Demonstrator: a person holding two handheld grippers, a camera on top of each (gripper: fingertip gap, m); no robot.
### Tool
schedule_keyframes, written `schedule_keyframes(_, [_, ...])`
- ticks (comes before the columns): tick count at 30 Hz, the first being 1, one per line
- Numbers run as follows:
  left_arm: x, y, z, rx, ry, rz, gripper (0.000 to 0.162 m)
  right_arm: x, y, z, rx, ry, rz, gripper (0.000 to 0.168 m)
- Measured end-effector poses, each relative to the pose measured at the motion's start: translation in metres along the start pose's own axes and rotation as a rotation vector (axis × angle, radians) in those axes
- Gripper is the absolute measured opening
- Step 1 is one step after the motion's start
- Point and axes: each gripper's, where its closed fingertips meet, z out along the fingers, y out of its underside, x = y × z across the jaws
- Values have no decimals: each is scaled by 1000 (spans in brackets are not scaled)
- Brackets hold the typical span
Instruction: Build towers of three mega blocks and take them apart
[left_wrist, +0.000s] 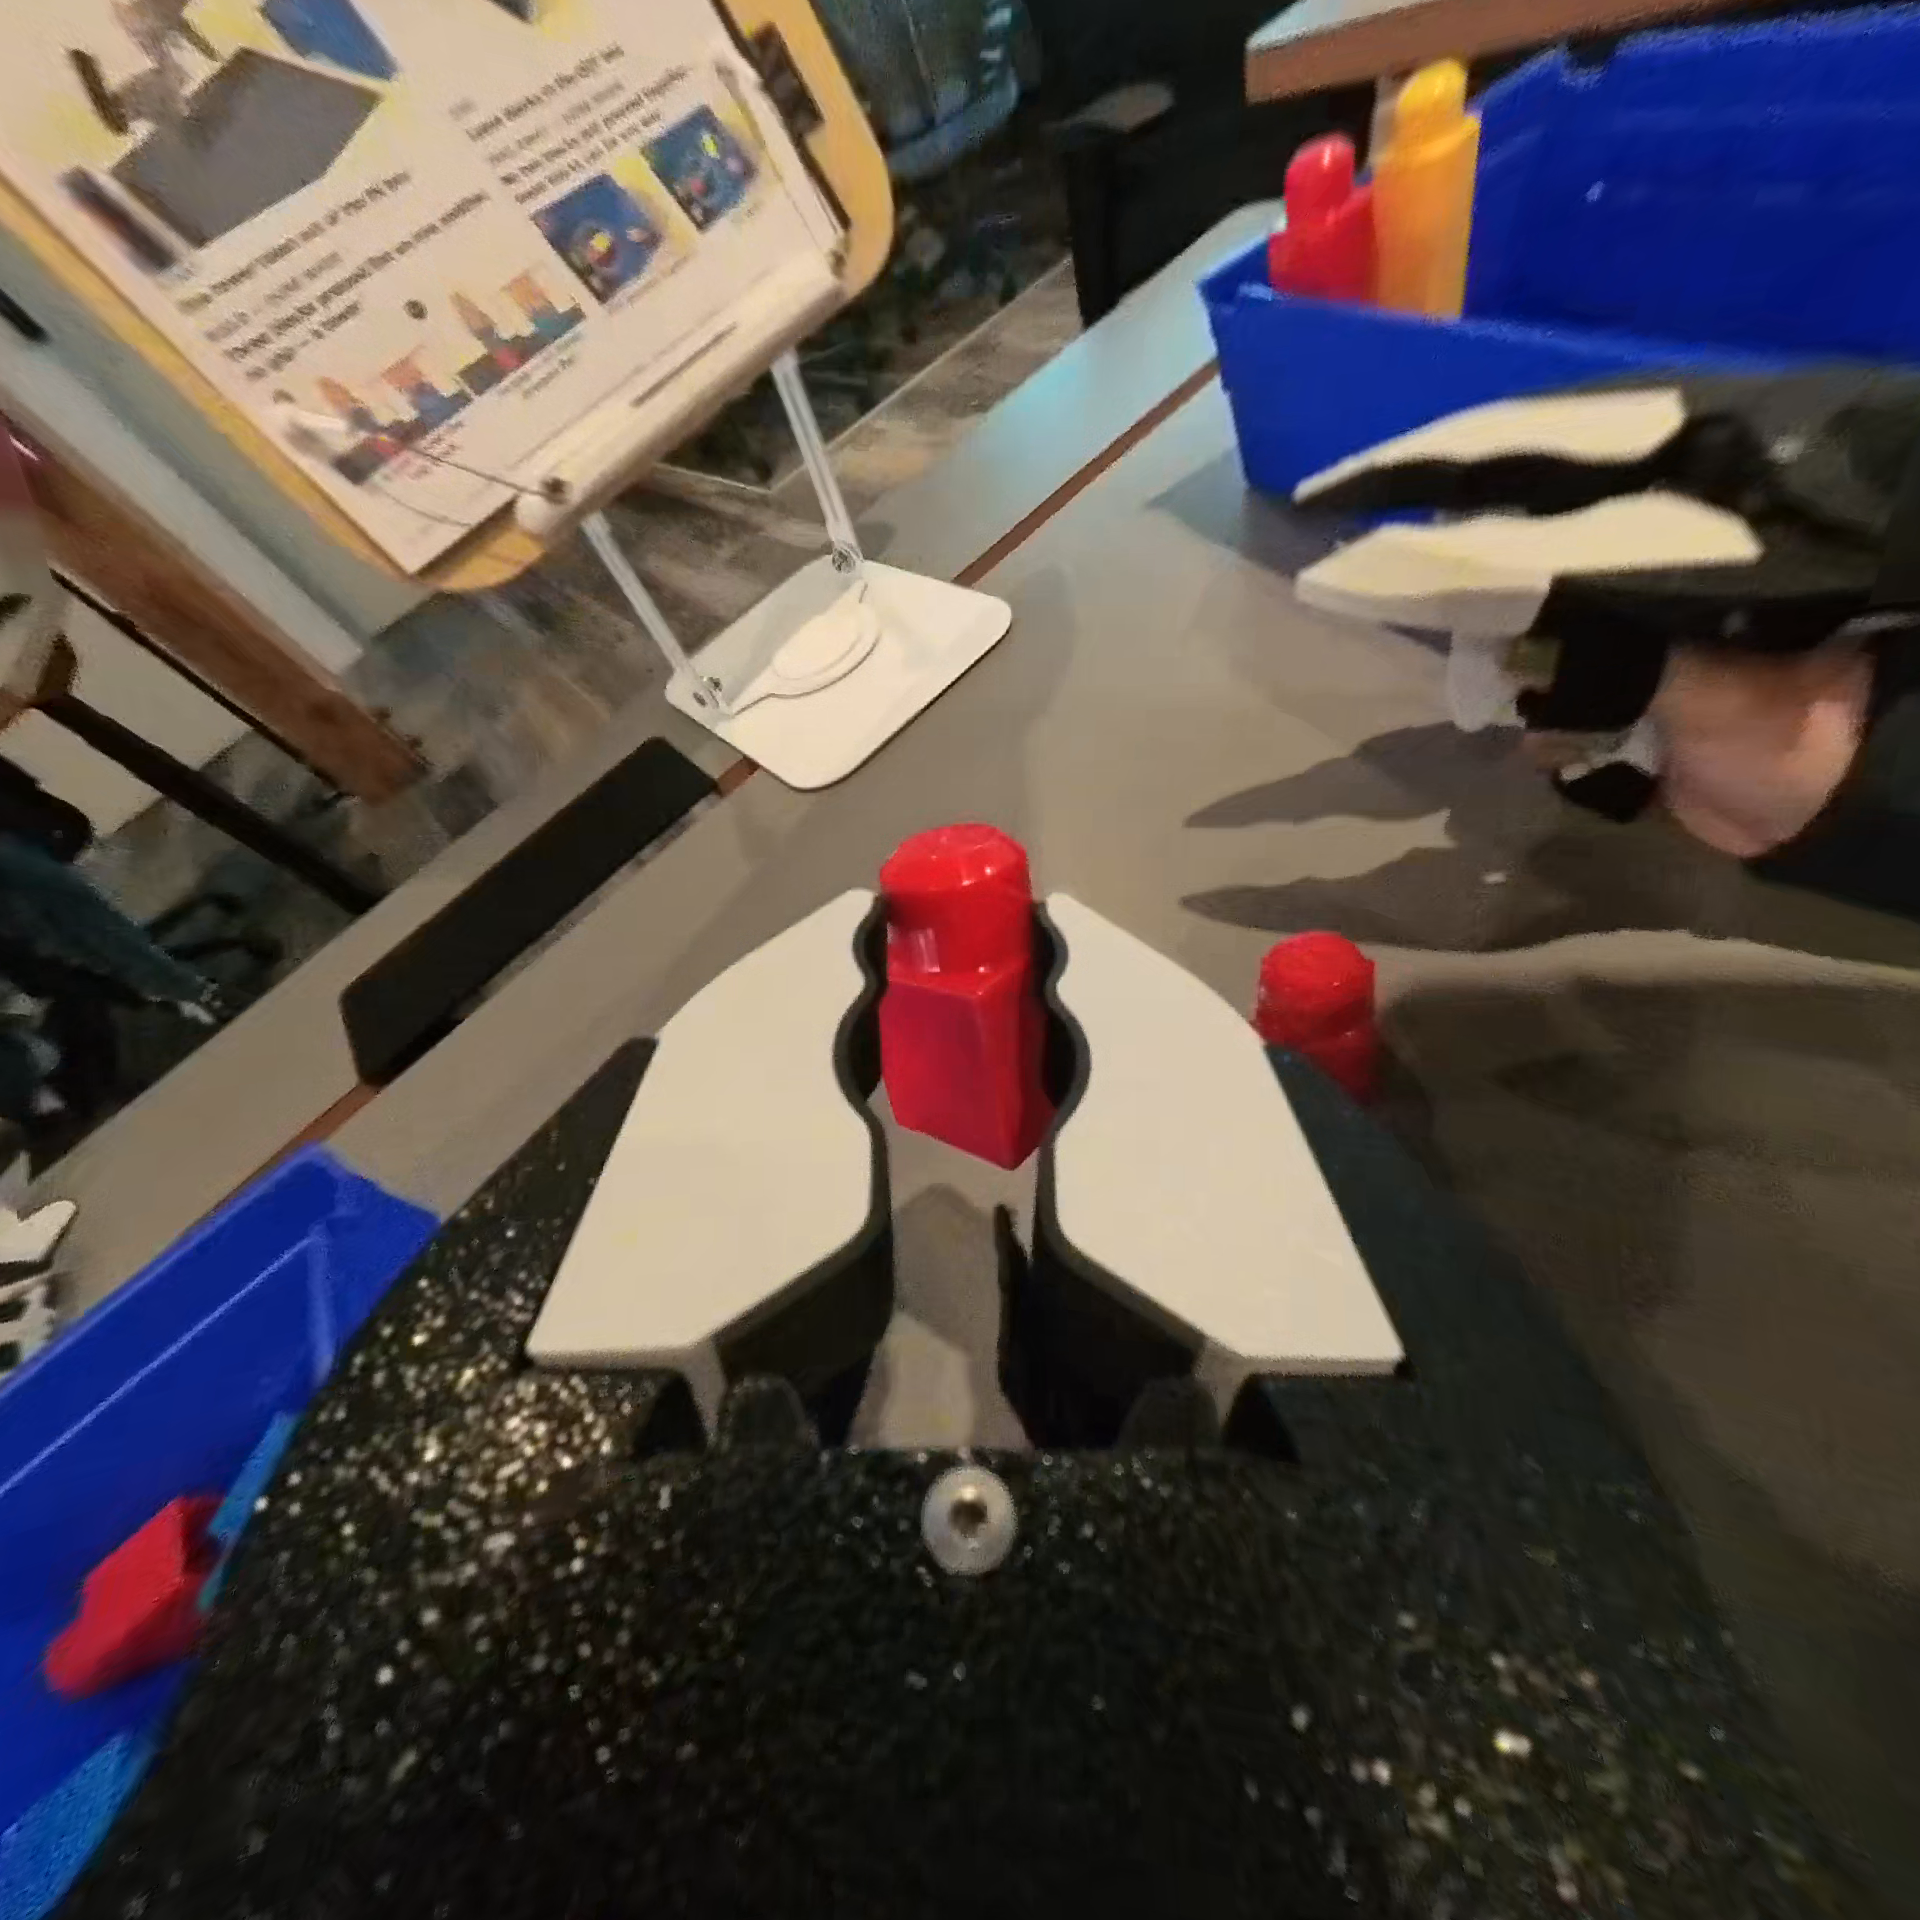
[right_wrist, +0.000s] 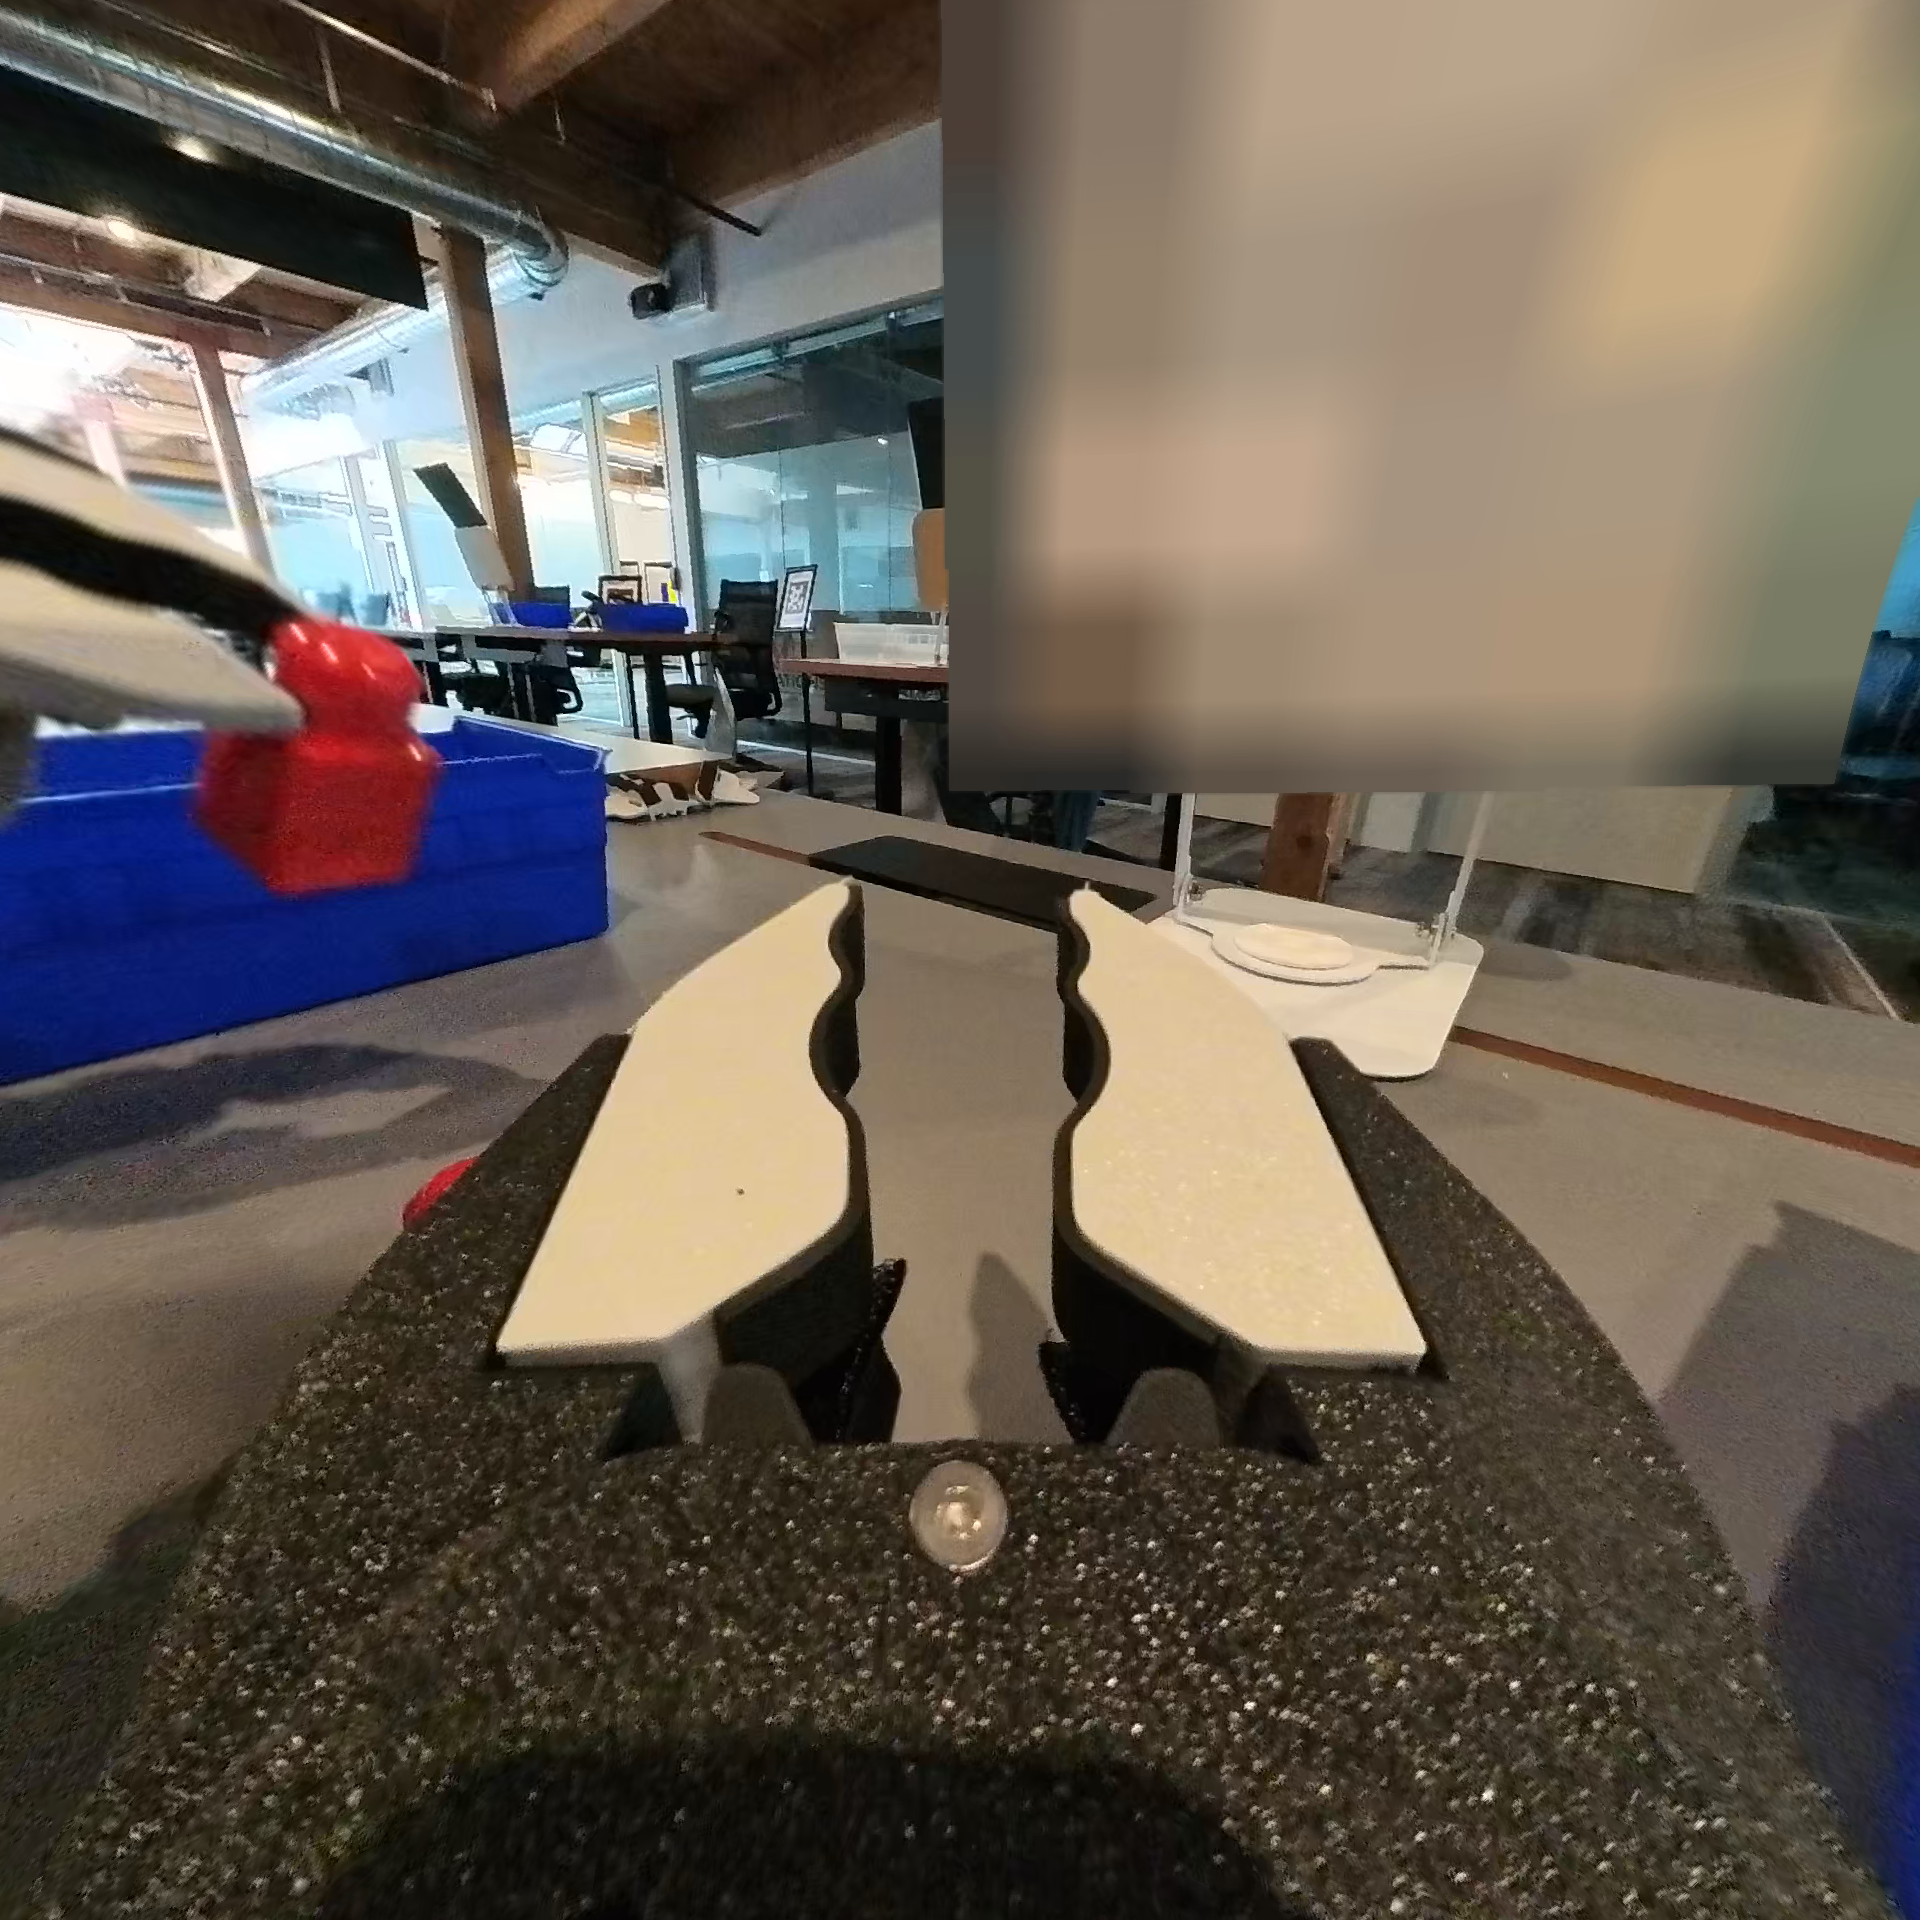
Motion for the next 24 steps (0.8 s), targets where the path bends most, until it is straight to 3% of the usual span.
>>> schedule_keyframes(6, [40,45,44,3,54,-11,26,1,0,-2,-3,-9,9,35])
schedule_keyframes(12, [55,79,54,-87,189,24,26,-1,2,0,-14,-21,15,35])
schedule_keyframes(18, [52,85,58,-127,249,-31,27,-1,3,0,-17,-24,19,36])
schedule_keyframes(21, [54,90,61,-167,288,-109,45,0,2,-1,-15,-21,19,36])
schedule_keyframes(24, [54,64,49,-92,292,-154,56,1,2,-1,-9,-12,21,36])
